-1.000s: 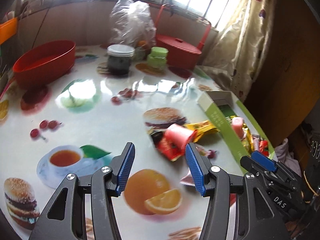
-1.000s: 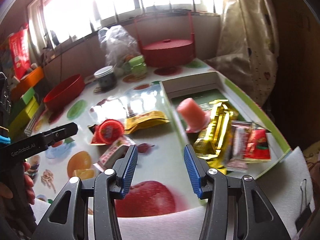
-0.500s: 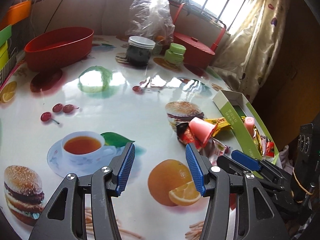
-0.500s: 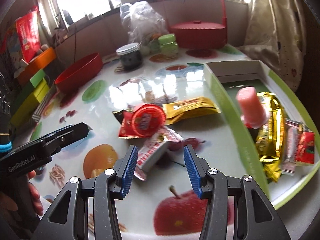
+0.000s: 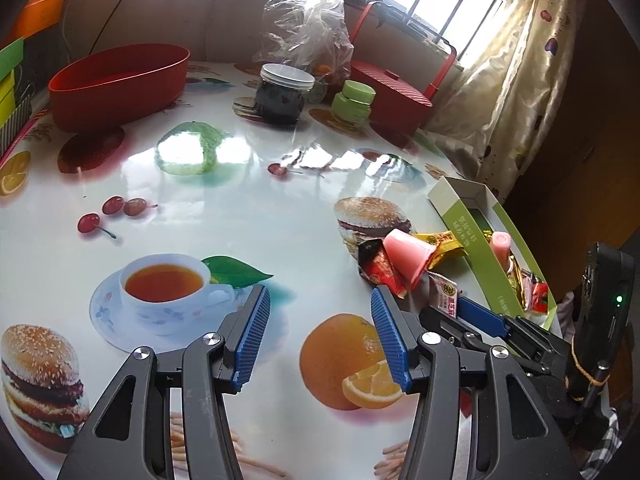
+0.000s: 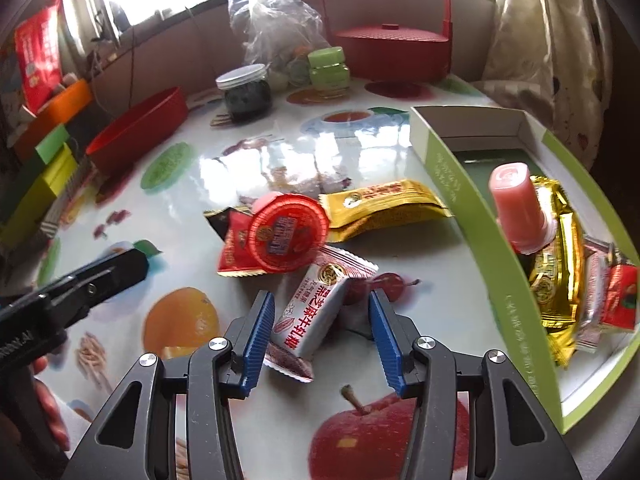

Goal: Organize snacks
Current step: 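Grasp a white-and-red candy packet with the right gripper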

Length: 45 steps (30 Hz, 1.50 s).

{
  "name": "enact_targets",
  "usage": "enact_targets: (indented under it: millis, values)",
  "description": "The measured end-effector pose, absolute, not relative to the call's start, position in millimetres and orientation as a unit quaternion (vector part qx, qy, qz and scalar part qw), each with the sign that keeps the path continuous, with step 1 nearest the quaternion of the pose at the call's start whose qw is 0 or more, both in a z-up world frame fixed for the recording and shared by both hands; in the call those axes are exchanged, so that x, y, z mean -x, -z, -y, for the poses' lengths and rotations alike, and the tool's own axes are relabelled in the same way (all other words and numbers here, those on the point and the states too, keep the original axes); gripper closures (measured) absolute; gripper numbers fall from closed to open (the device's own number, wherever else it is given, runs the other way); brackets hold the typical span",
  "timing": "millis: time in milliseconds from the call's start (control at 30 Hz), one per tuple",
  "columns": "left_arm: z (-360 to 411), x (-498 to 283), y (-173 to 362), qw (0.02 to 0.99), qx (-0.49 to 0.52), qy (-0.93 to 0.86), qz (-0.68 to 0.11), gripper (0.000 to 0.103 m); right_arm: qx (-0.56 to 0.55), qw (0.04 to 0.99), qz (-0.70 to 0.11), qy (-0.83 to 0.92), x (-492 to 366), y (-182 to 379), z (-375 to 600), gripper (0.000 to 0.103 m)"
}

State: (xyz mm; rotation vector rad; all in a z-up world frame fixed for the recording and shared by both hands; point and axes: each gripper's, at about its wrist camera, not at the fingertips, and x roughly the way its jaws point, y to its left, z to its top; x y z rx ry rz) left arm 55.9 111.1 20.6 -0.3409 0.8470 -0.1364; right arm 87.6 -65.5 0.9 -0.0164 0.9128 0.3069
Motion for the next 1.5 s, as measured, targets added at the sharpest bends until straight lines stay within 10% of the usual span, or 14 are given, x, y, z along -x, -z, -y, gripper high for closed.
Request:
enact_targets:
  millis: [233,533,1500]
  values:
    - [-97.6,-60.3,-25.1,0.895,0.155,0.083,-0.411,0.049,0.019,0.892,-0.434,-0.121,-85.2,0.5,74.9,0.055]
    - [-76.3,-74.7,-34.5,0.895,0.134,0.117,-0.41,0.049,0.004,0.895,-0.432,-0.114,-81.7,-0.2,87.5,0.082]
    - [-28.1,-139.6,-26.7,0.88,0.01,0.178,-0.44,0.041,-0.03,0.894,-0.432,-0.119,-73.7,-0.7,99.8,0.083]
